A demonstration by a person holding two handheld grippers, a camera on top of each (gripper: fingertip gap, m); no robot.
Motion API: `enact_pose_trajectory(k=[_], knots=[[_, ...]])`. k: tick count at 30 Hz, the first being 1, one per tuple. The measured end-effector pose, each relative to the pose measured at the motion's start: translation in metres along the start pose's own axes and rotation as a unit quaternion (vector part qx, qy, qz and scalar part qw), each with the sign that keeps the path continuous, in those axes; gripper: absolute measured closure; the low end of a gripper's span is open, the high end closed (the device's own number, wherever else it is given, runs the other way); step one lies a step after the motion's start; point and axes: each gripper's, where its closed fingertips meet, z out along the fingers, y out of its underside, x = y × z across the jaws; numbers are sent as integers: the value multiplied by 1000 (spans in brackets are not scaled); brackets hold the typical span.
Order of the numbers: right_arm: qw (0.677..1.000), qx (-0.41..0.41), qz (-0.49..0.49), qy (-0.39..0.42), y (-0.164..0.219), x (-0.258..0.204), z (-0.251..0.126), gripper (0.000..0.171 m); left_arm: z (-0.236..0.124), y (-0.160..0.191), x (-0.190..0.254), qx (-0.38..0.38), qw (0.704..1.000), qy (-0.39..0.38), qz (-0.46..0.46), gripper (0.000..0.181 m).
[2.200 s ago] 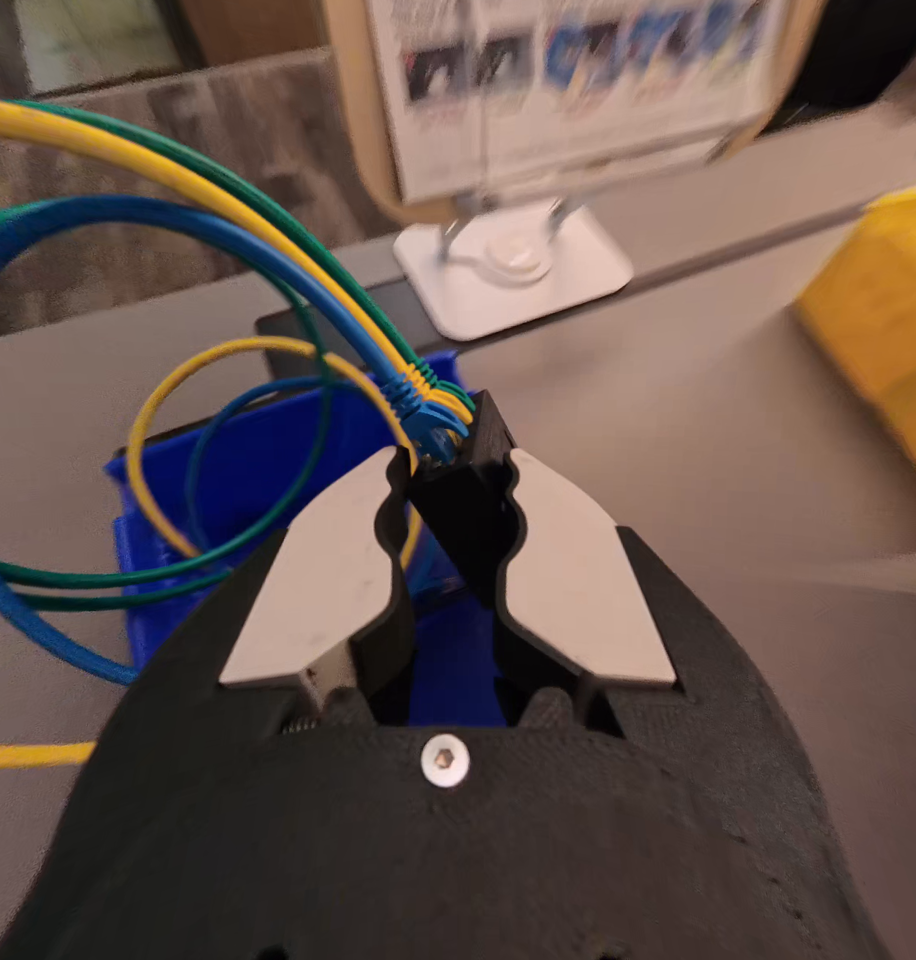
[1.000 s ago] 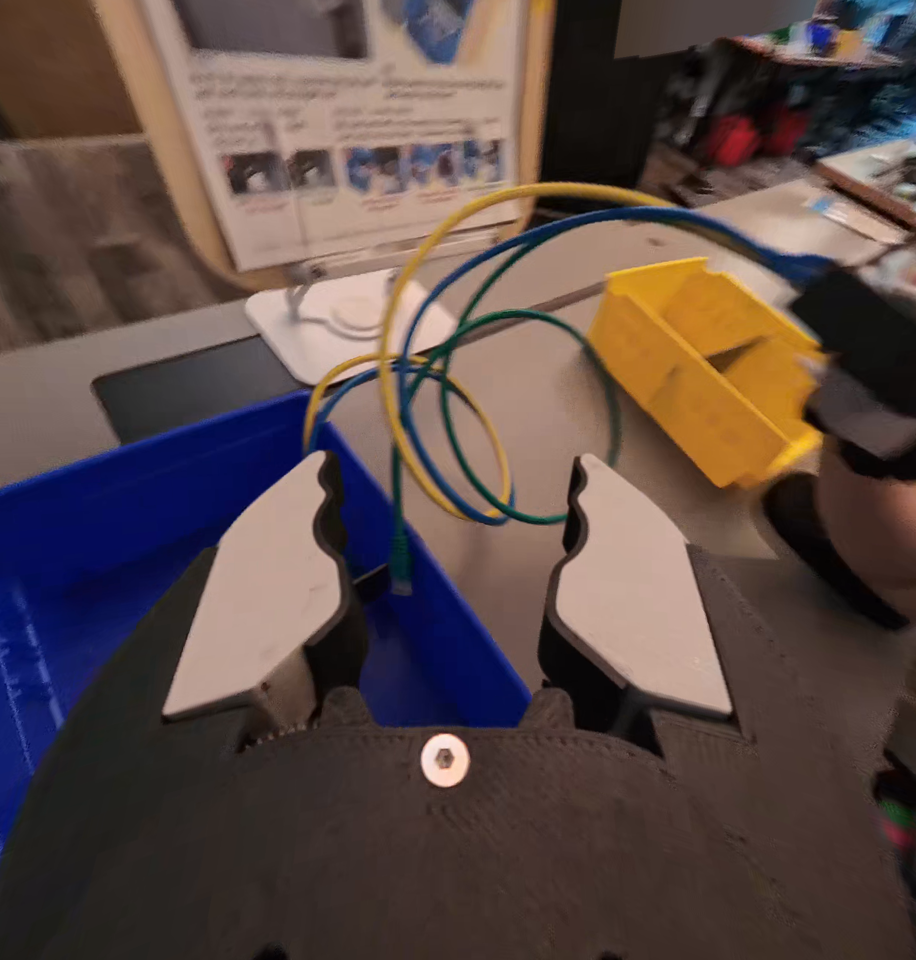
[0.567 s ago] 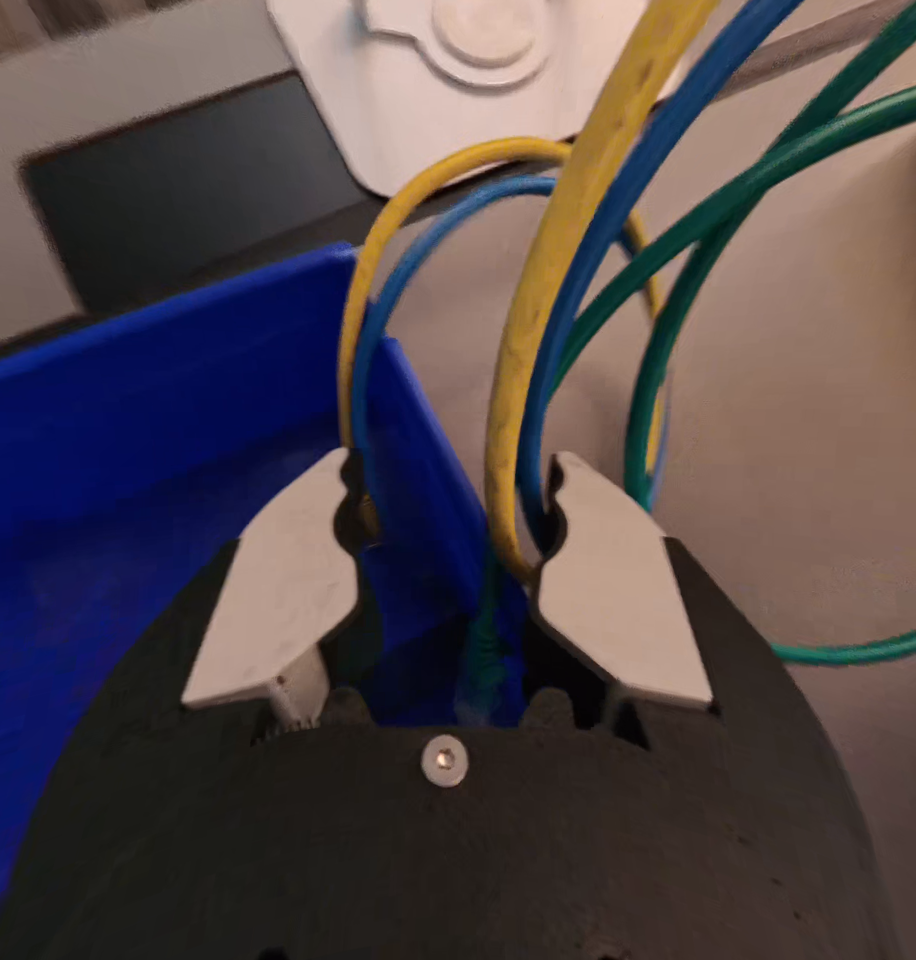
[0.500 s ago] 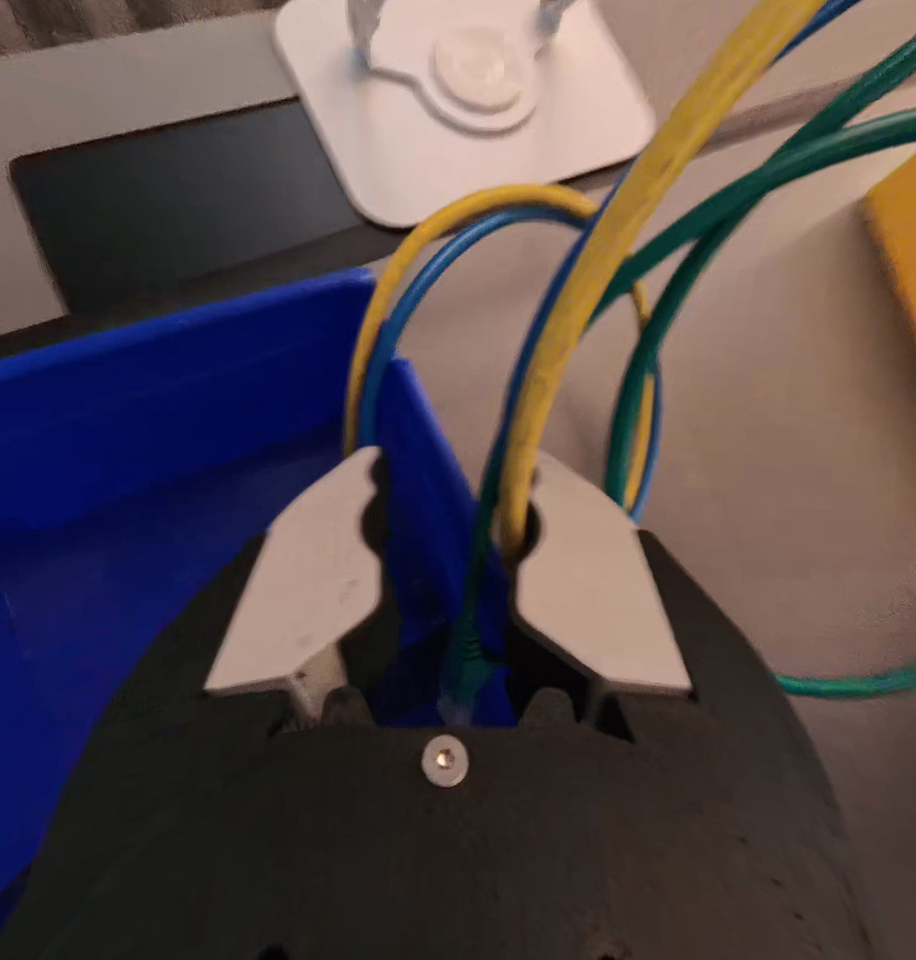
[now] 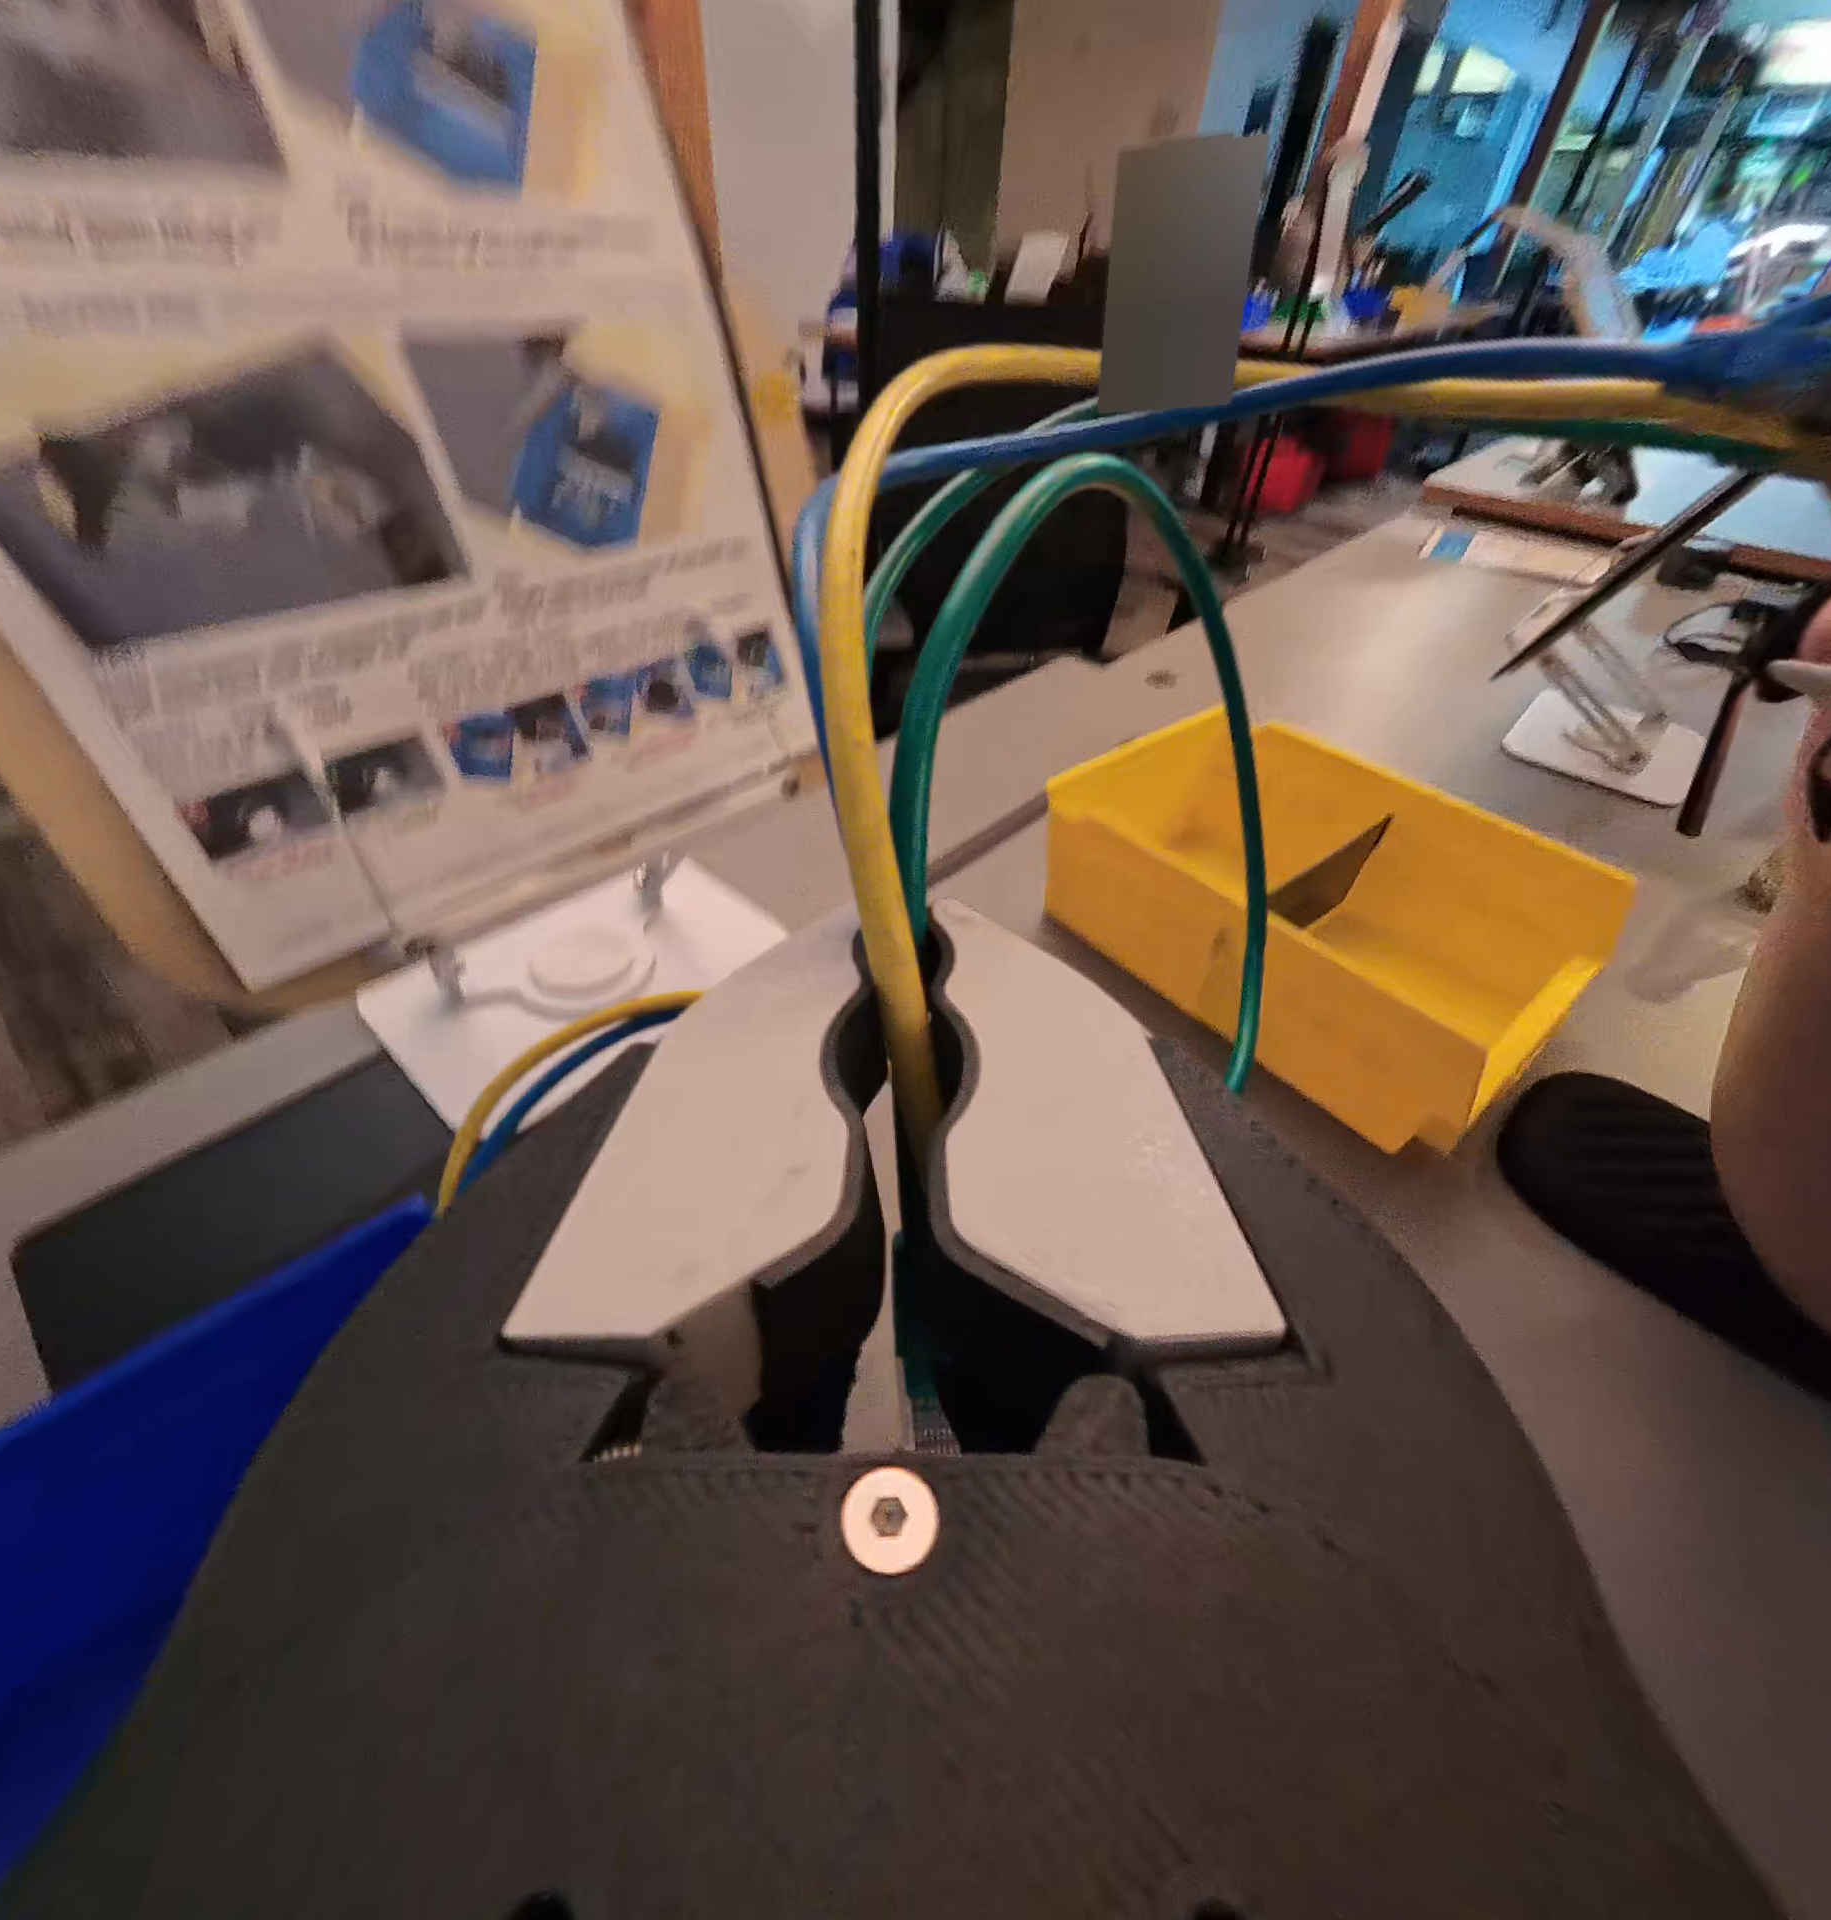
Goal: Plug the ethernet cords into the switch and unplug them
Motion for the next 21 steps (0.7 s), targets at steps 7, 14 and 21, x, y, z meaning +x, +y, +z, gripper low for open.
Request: enact_pose_trajectory(k=[7,14,21], knots=[[1000,-6,-9,28,-11,36,-22,142,-33,-49,55,103,993,11,54,179],[992,-86,12,-91,22,0,-14,142,41,50,34,-85,988,77,-100,177],[959,-192,9,-207,84,-76,9,142,67,109,-17,-178,982,-23,-51,118]])
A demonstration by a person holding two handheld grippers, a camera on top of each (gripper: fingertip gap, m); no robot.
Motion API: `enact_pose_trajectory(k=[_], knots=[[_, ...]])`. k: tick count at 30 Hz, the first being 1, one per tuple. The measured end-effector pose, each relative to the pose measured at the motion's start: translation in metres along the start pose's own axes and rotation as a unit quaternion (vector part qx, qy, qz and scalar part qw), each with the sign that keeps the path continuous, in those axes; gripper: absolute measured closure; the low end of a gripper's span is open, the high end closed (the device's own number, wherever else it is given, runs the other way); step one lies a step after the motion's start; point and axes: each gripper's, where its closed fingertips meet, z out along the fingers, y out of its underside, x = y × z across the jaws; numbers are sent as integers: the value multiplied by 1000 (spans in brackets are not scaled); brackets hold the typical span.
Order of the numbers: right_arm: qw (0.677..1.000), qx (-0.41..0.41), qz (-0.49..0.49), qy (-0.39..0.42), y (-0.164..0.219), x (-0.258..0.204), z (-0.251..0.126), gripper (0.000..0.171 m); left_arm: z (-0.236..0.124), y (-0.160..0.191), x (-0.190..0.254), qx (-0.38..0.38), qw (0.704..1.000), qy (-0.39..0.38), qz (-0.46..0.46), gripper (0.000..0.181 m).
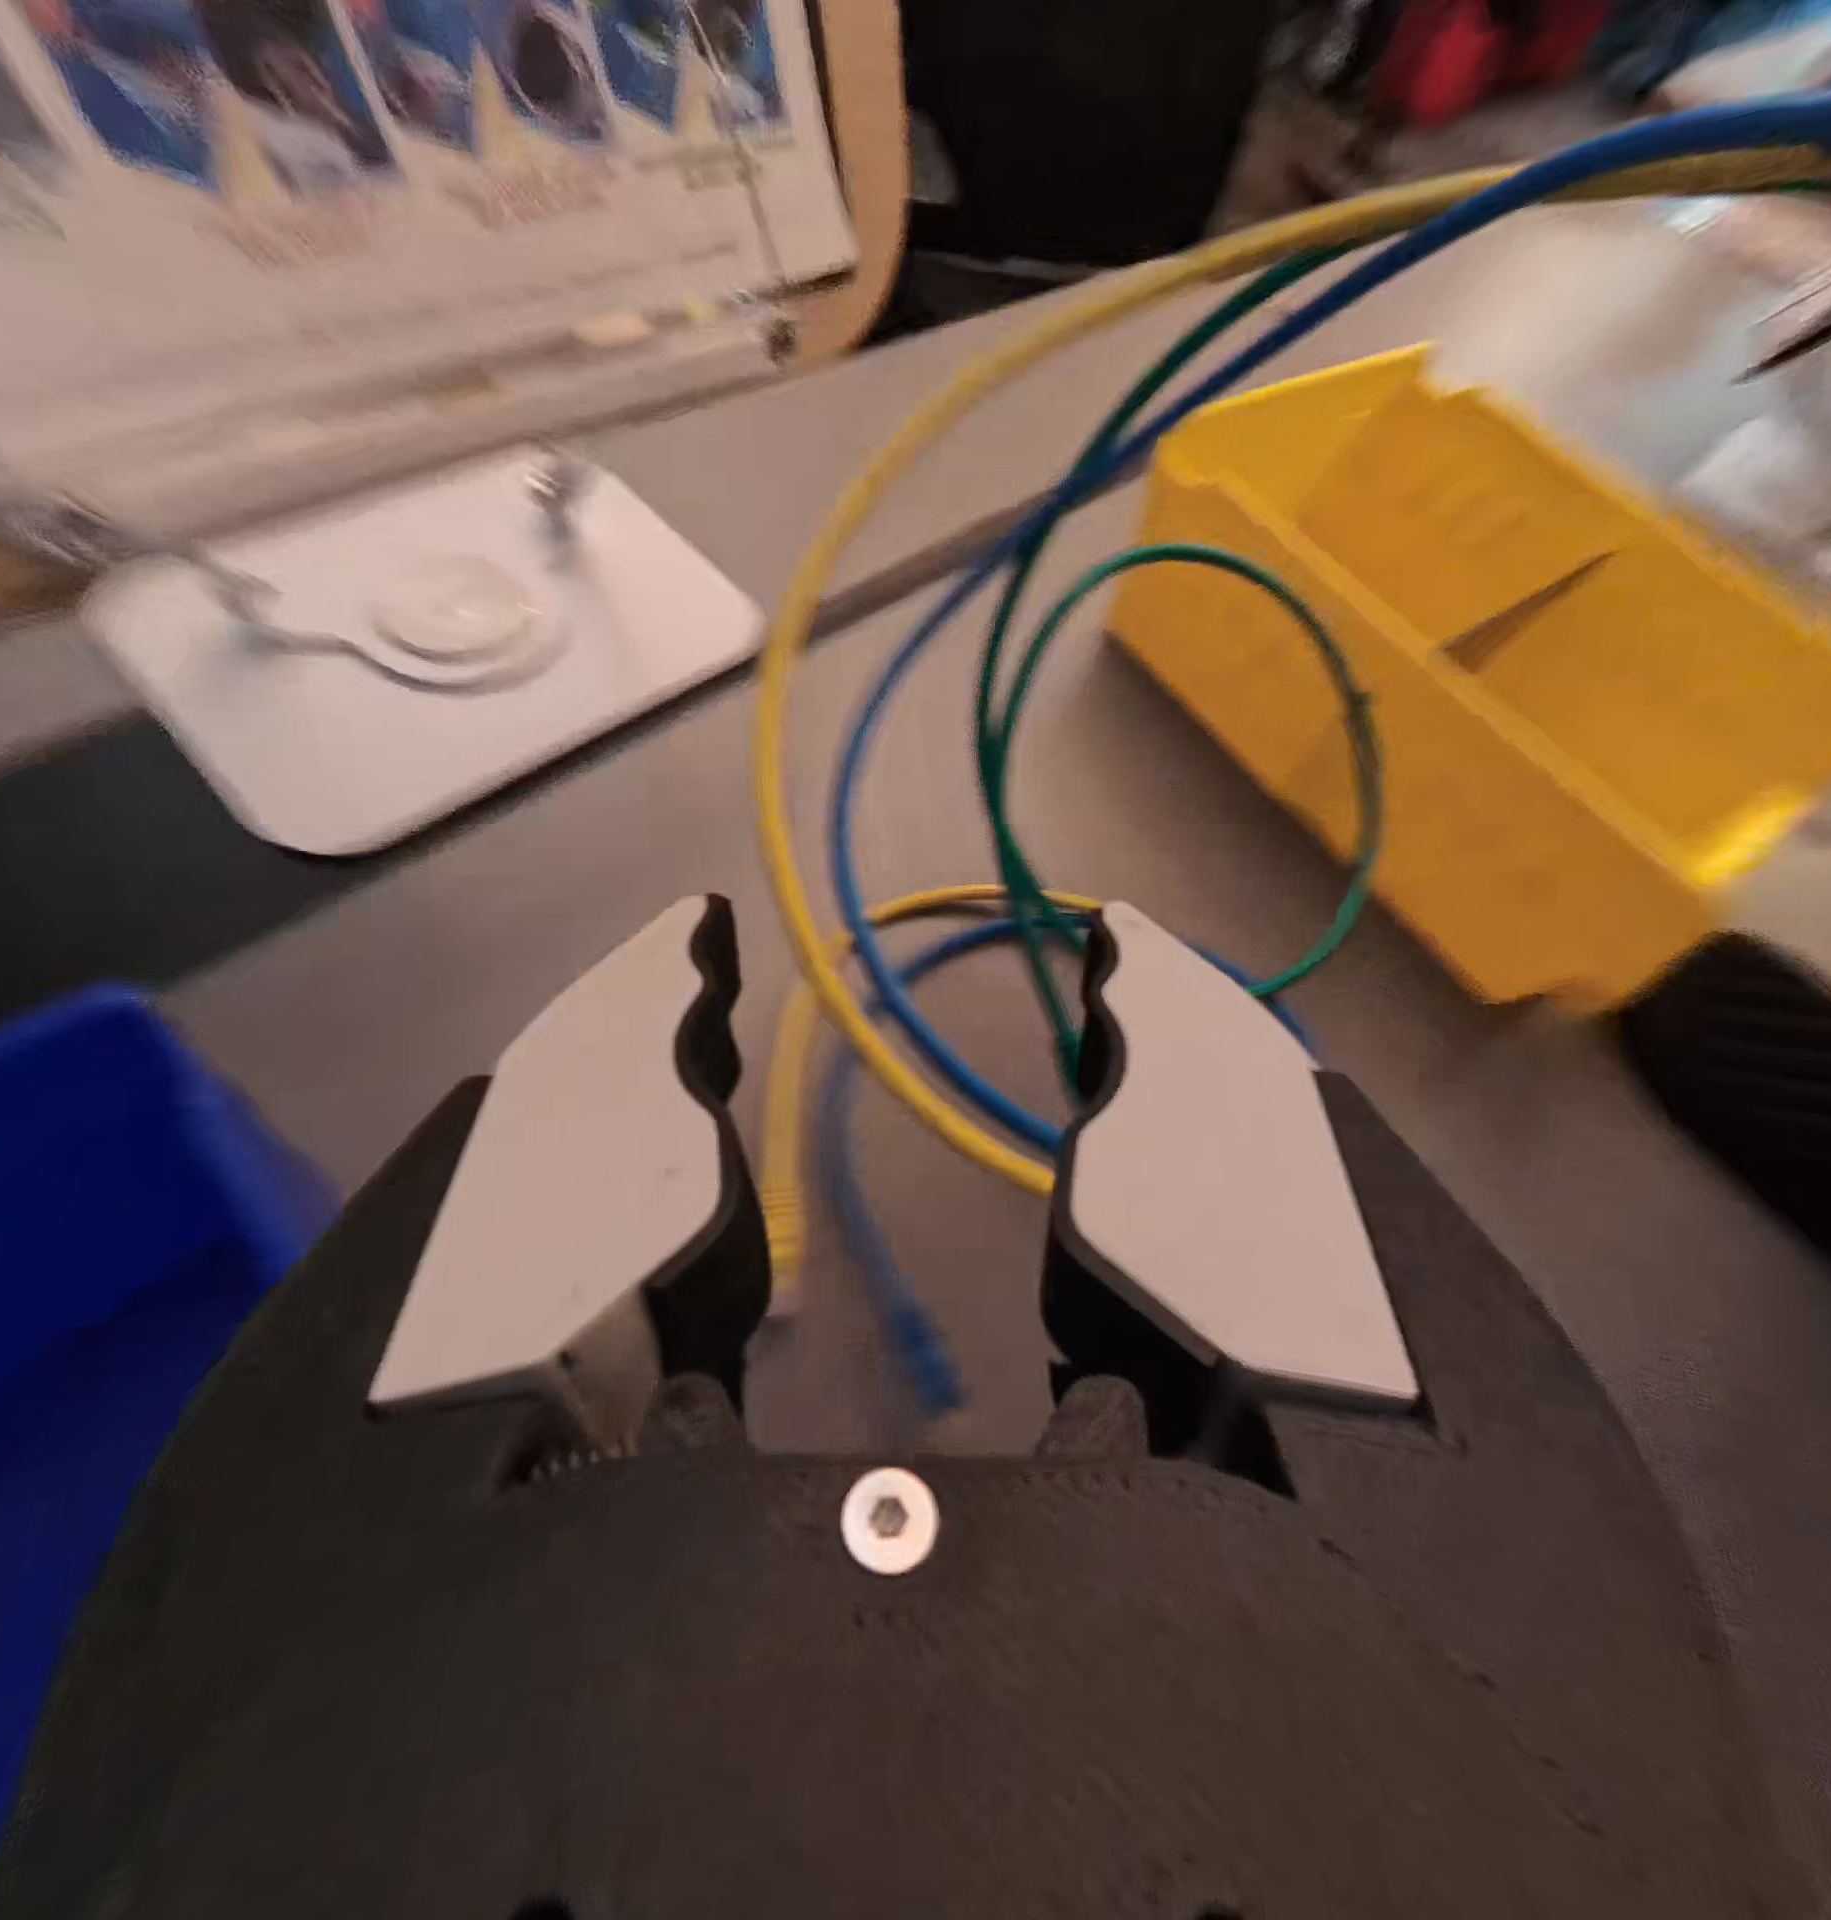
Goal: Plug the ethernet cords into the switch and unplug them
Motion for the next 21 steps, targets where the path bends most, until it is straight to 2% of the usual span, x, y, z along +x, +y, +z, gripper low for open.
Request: enact_pose_trajectory(k=[2,5,7,9,12,16,18,21], knots=[[999,-31,-4,-29,10,-15,13,142,-15,-16,-3,31,991,-69,109,100],[997,-45,-3,-57,11,-31,23,142,-37,-43,36,121,952,-109,260,95],[996,-40,-11,-74,4,-40,25,142,-45,-51,65,179,901,-148,366,109],[995,-32,-22,-88,-6,-49,24,142,-41,-48,83,179,851,-184,457,119],[993,-27,-47,-108,-20,-63,21,142,-27,-35,96,150,816,-191,524,116],[992,-15,-68,-108,-34,-69,17,142,-25,-29,99,158,773,-202,580,151],[991,9,-66,-115,-38,-69,14,141,-27,-27,103,163,775,-186,581,152],[992,81,-21,-93,-44,-49,5,131,-33,-30,104,181,825,-129,519,153]])
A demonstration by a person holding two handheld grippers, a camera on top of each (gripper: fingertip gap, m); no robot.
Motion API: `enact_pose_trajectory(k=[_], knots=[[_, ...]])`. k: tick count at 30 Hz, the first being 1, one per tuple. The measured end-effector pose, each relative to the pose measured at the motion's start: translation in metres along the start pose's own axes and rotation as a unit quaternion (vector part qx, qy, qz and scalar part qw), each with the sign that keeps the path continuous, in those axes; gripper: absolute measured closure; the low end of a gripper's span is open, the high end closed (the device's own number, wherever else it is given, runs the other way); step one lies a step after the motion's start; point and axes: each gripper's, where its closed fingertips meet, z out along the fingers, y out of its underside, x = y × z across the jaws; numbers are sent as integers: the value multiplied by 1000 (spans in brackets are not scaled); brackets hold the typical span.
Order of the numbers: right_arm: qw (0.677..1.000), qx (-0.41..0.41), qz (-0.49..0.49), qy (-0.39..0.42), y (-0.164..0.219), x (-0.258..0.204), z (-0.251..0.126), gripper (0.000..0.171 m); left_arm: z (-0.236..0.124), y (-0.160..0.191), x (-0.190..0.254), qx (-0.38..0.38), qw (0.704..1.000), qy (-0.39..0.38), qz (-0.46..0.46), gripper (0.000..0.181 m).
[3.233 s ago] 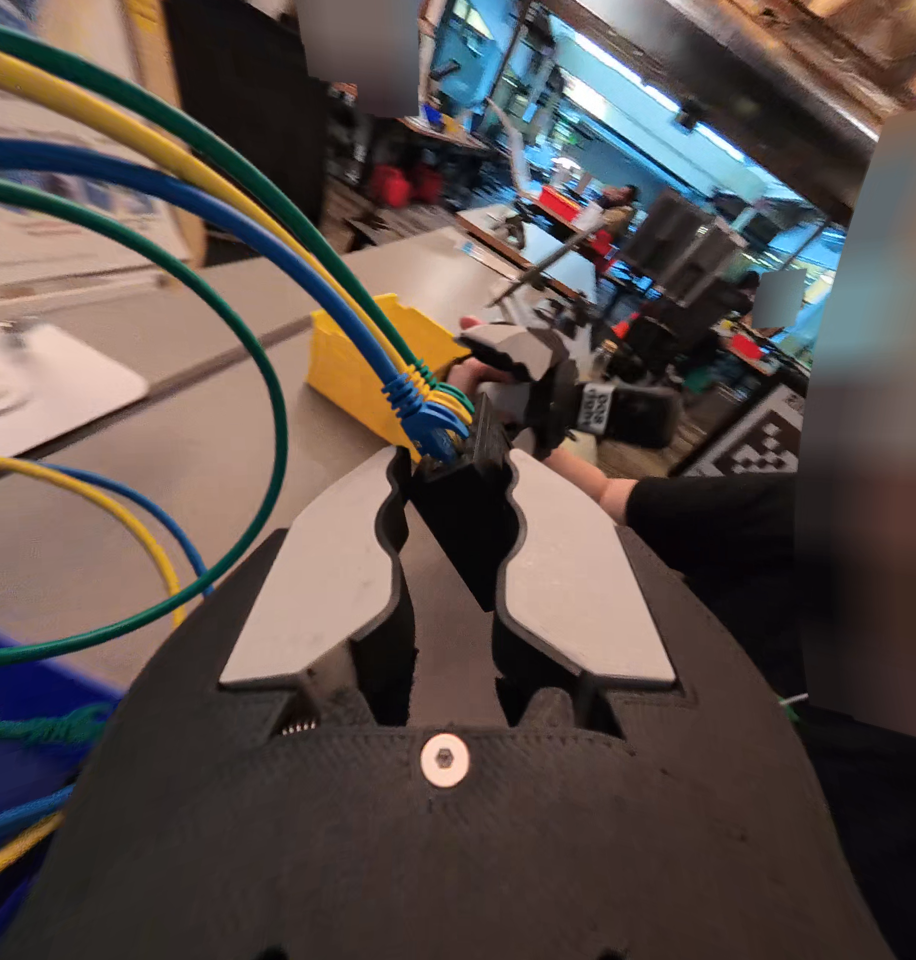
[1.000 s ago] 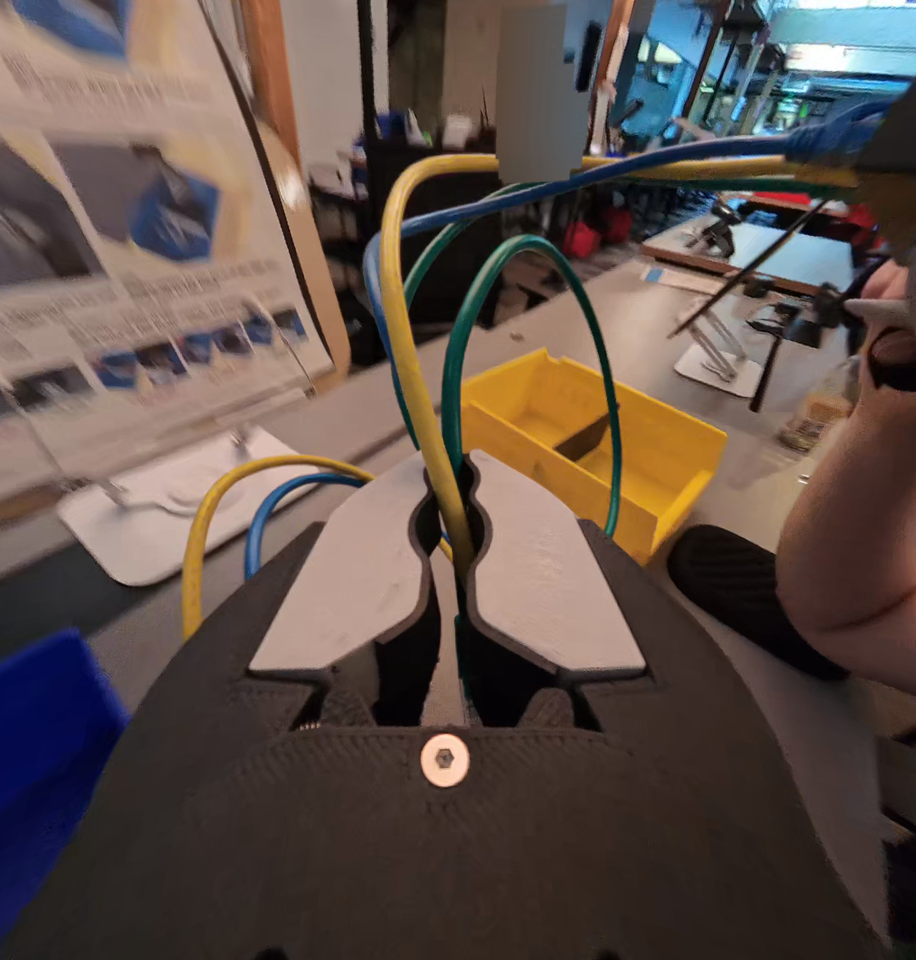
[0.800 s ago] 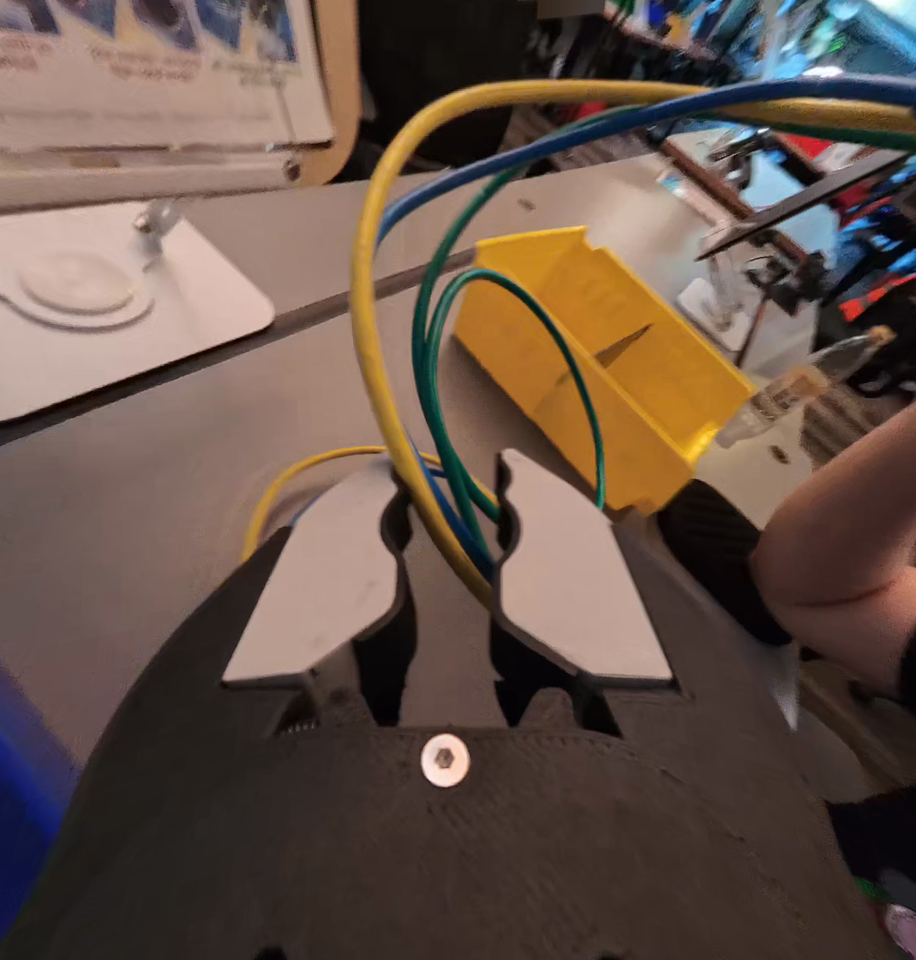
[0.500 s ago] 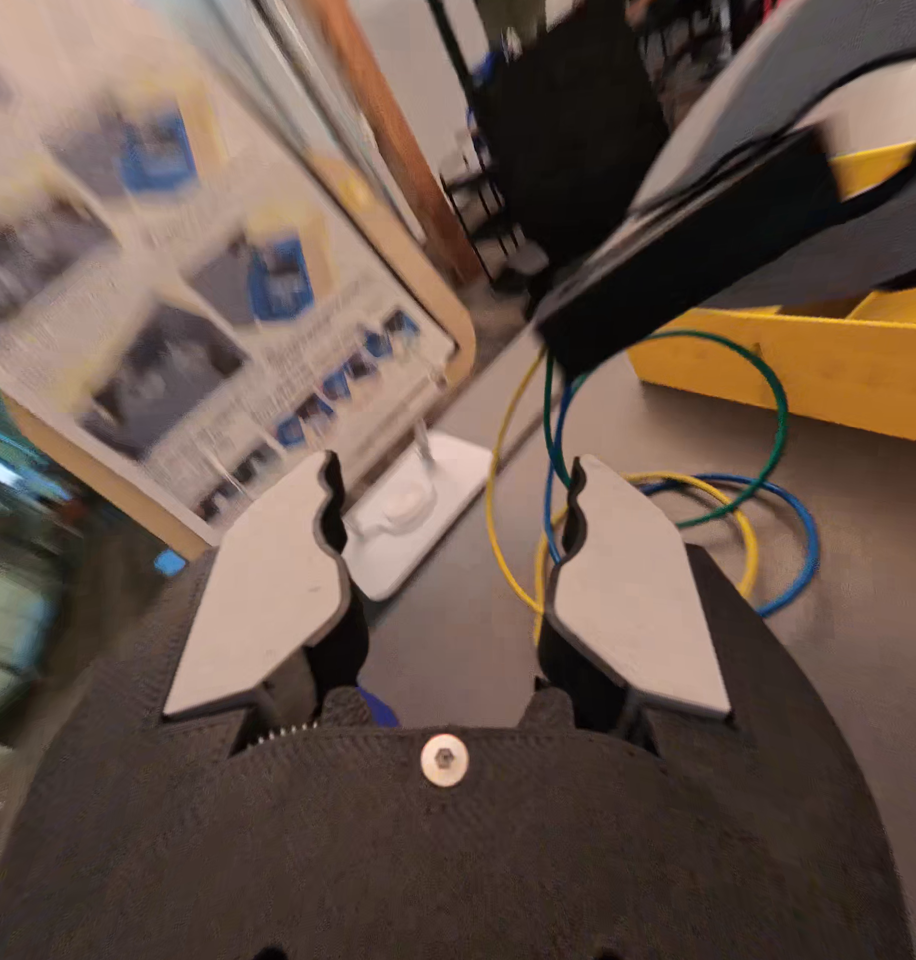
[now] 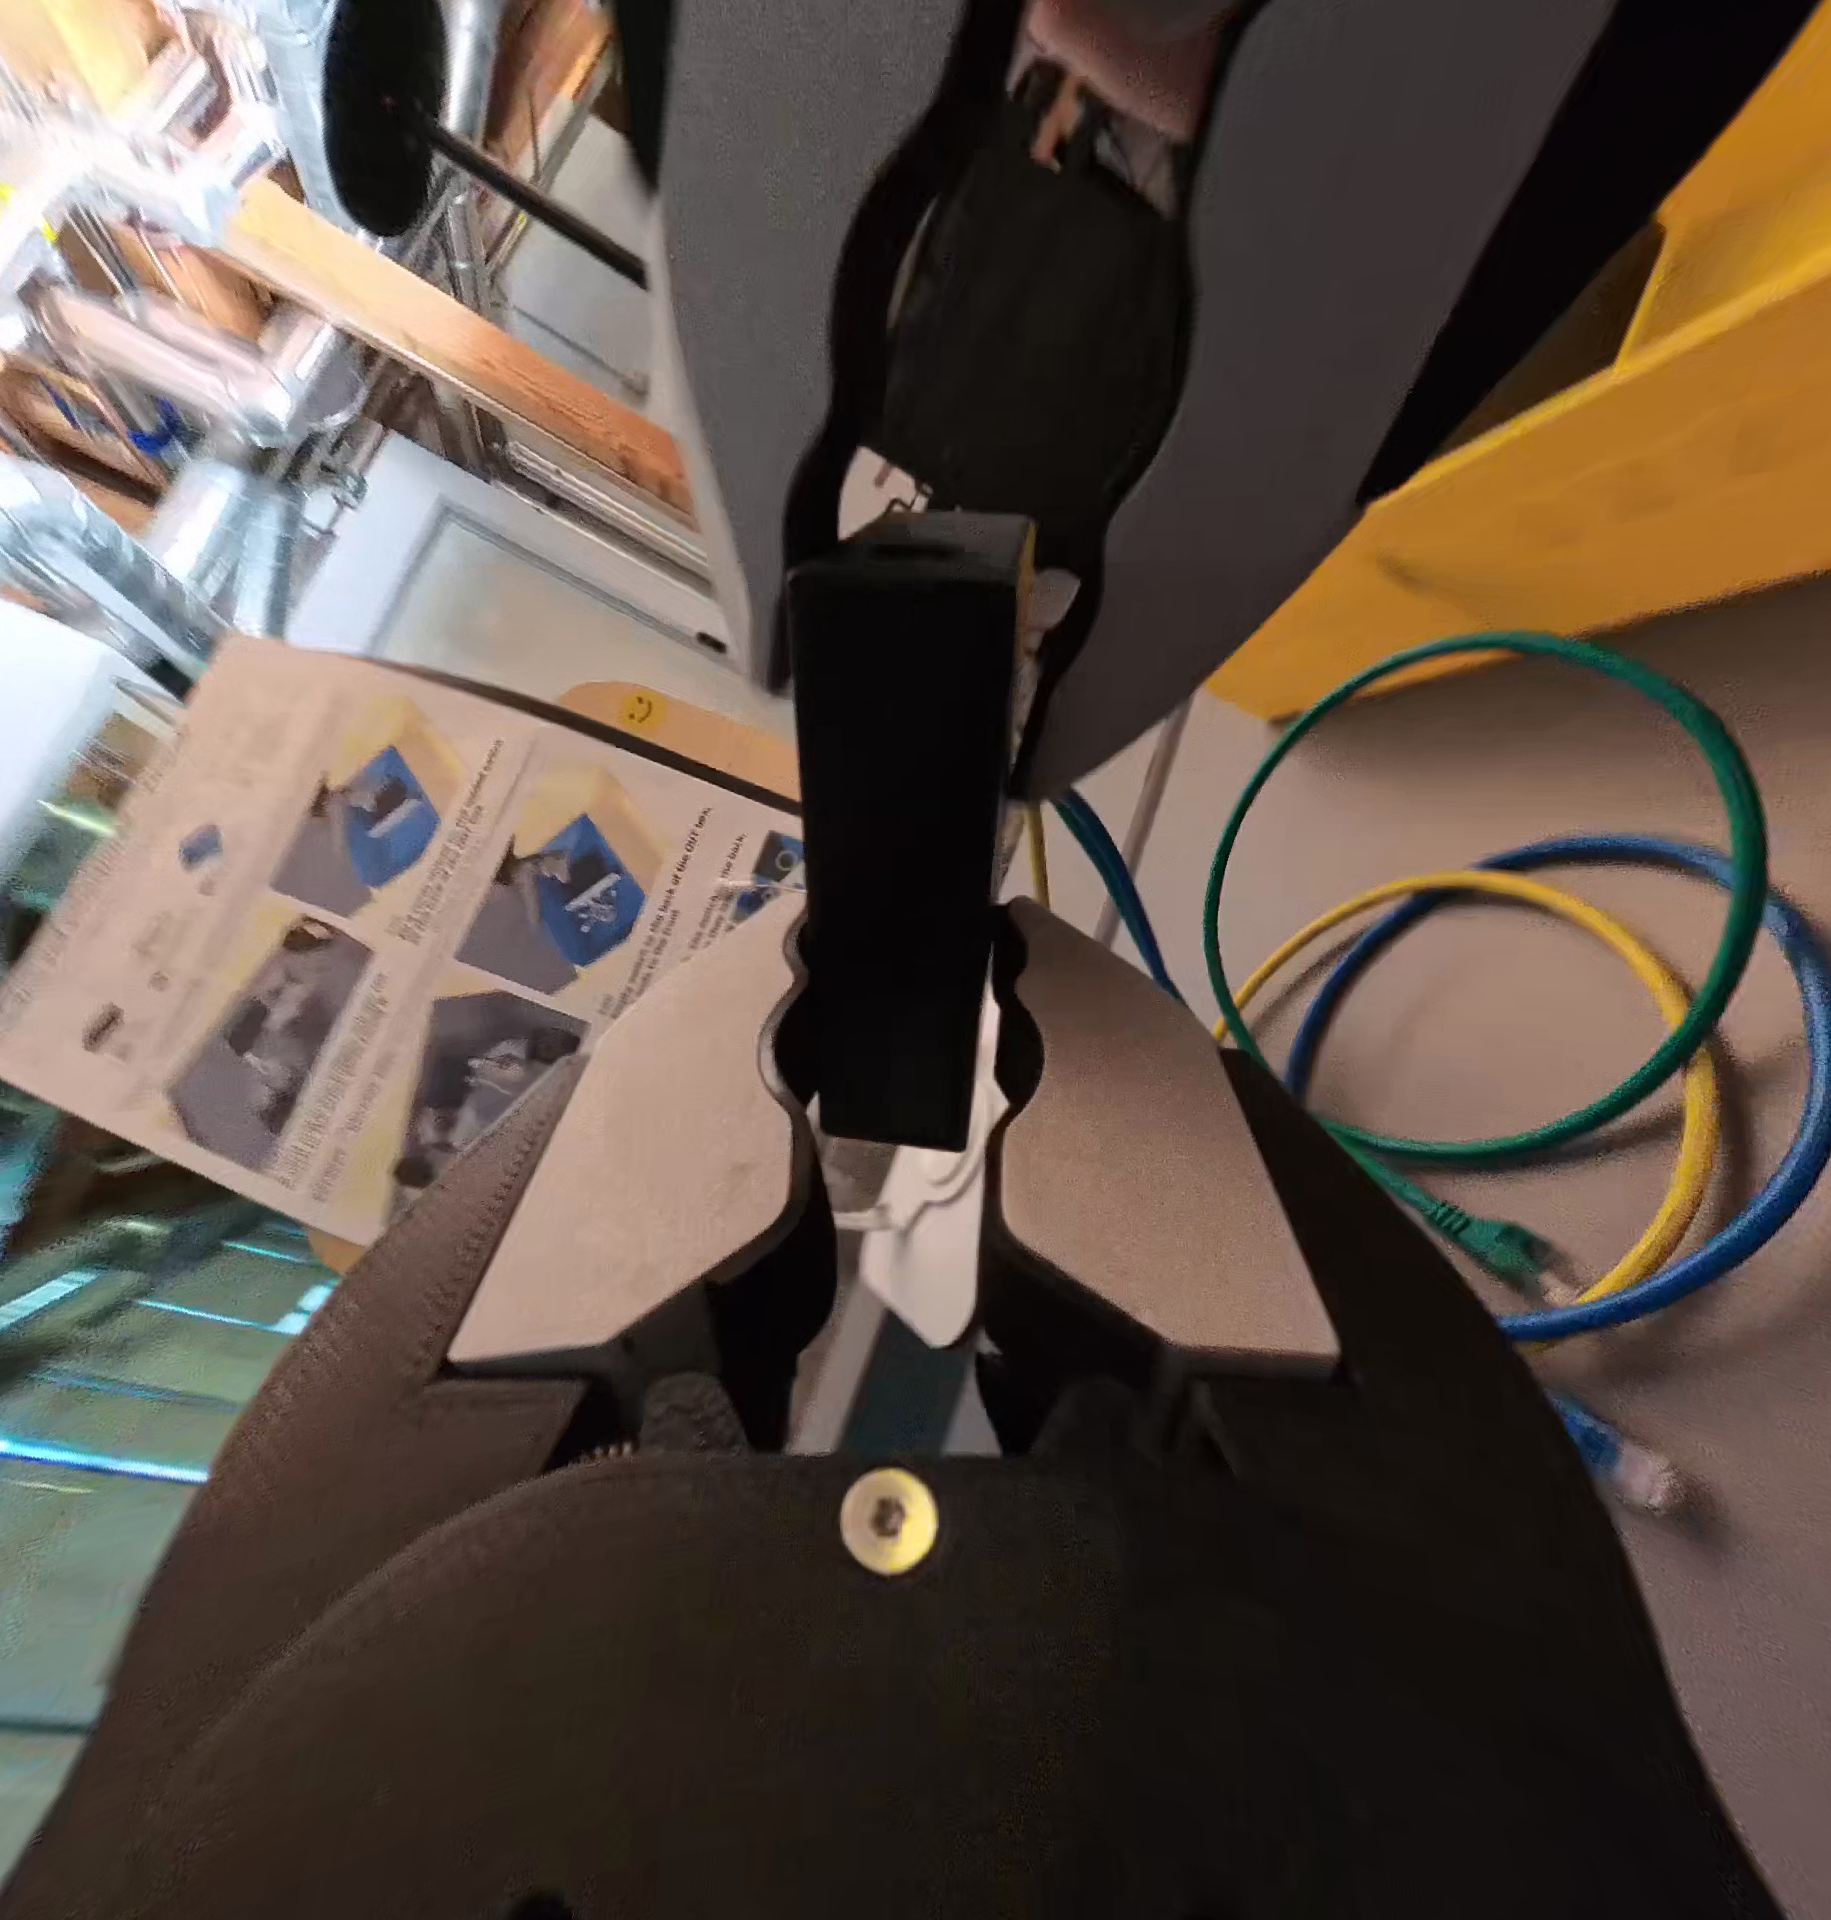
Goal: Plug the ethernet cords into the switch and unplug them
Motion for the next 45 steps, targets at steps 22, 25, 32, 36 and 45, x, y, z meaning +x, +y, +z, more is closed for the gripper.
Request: enact_pose_trajectory(k=[22,25,32,36,45], knots=[[925,157,304,-164,55,-26,27,164,-27,-27,-19,141,960,94,-224,153],[957,68,257,-112,67,-14,27,165,-21,-3,-30,71,974,46,-211,136],[986,-92,132,-36,61,0,19,165,-17,0,-31,-74,995,-69,7,111],[987,-145,66,-12,62,0,17,165,-14,26,-32,-149,984,-80,56,118],[984,-172,40,-35,56,-7,7,165,-10,34,-19,-165,976,-63,129,133]])
